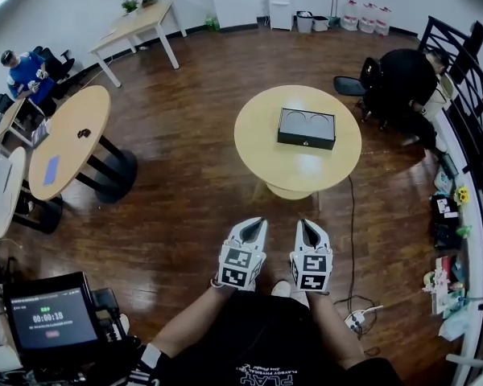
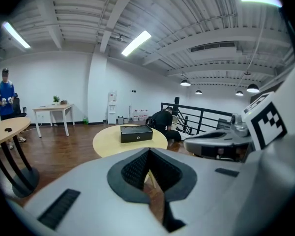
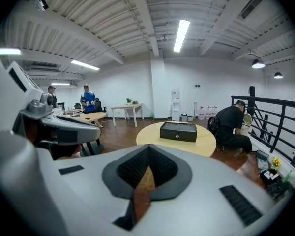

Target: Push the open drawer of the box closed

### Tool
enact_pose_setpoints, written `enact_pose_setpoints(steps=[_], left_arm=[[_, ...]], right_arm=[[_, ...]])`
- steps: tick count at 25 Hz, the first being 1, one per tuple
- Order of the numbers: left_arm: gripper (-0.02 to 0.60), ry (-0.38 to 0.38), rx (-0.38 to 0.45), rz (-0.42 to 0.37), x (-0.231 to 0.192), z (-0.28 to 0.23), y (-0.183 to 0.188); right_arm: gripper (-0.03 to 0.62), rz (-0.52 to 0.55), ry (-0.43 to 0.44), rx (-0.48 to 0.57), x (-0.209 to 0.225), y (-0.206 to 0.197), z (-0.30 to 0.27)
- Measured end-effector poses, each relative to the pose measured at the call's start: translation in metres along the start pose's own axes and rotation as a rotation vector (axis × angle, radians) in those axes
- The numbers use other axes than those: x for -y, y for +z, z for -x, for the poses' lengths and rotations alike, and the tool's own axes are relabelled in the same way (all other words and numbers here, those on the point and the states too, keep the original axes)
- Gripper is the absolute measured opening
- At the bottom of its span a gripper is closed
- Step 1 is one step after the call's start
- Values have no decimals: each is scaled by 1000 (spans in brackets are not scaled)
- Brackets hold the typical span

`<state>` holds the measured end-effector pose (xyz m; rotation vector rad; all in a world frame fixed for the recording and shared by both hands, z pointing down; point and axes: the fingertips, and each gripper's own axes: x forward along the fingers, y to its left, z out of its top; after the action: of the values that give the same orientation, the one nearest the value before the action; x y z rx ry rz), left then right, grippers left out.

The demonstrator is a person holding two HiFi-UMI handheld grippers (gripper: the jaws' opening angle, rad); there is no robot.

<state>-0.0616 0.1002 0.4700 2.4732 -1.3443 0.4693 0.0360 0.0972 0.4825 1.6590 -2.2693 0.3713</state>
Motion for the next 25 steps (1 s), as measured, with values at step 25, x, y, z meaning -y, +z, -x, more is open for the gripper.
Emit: enact_pose_setpoints(steps=[25], left_arm=[[-3, -16, 52, -5, 0, -9, 14]], right_arm=[[5, 38, -68, 79, 21, 15, 3]])
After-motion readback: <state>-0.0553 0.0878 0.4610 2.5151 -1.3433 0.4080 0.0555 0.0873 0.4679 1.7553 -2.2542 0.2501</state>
